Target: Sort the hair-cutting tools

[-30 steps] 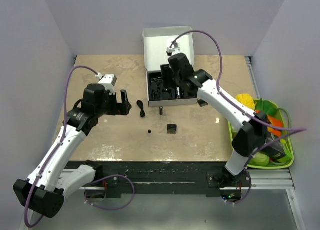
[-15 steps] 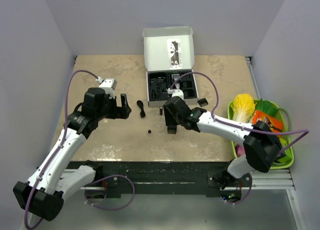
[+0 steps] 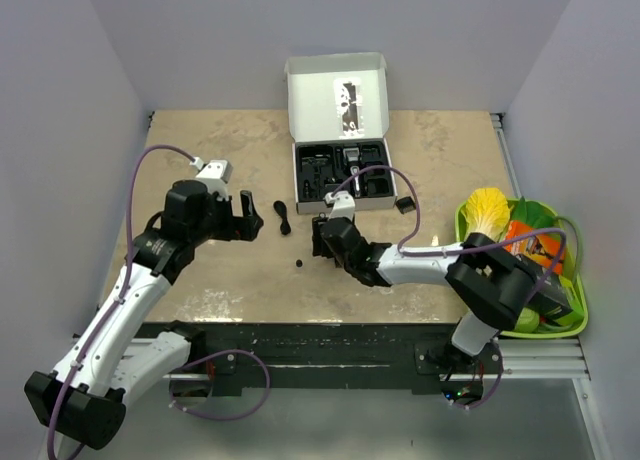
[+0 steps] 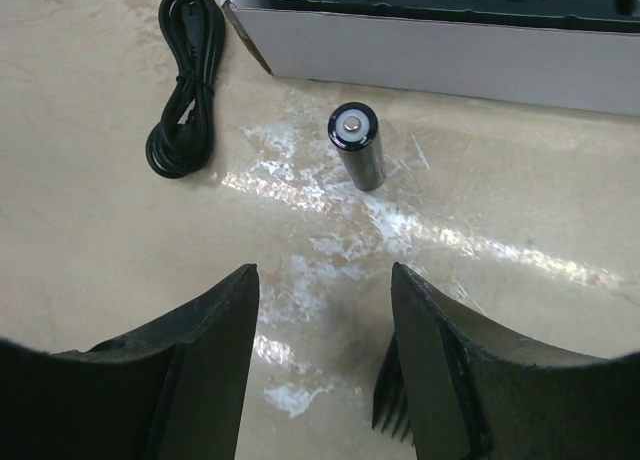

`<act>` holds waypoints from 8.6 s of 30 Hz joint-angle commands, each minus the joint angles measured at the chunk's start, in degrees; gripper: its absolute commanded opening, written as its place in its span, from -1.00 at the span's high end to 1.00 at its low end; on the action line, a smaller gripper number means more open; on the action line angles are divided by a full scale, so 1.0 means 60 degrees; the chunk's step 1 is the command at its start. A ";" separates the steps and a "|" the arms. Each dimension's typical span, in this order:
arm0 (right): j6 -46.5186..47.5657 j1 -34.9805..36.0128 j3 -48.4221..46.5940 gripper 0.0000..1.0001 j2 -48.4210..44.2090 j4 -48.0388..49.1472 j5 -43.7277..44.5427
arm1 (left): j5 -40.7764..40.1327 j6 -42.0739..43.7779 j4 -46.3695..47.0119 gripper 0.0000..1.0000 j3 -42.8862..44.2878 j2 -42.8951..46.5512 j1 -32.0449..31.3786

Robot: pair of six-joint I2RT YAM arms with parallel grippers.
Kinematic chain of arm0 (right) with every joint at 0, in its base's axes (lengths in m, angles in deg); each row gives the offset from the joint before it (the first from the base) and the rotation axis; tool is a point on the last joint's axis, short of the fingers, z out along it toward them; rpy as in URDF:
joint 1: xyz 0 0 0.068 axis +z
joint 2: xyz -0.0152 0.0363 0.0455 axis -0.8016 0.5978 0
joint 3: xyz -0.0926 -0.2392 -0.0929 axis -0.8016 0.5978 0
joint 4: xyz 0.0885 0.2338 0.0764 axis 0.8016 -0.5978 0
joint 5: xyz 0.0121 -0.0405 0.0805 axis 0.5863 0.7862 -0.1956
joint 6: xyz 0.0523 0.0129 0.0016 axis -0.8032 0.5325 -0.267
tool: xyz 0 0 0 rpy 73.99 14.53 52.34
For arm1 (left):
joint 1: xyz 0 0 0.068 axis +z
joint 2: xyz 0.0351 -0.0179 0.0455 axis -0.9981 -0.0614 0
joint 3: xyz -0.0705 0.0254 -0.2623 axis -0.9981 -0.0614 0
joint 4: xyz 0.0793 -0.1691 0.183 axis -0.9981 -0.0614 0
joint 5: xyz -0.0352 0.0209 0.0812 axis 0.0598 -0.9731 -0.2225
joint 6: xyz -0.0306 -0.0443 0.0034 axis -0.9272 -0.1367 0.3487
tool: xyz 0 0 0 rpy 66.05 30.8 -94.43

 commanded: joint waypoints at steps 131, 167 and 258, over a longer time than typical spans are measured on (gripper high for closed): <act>0.2571 -0.4913 -1.5243 1.00 0.7628 -0.9942 -0.4783 | 0.0576 0.0183 0.0452 -0.99 0.0340 -0.1164 -0.0001; 0.2512 -0.4927 -1.5172 0.10 0.7673 -1.0045 -0.4958 | 0.0606 0.0241 0.0437 -0.99 0.0384 -0.1135 -0.0001; 0.2483 -0.4517 -1.2491 1.00 0.7438 -0.7028 -0.3230 | 0.0518 0.0315 0.0525 -0.99 0.0135 -0.1179 -0.0001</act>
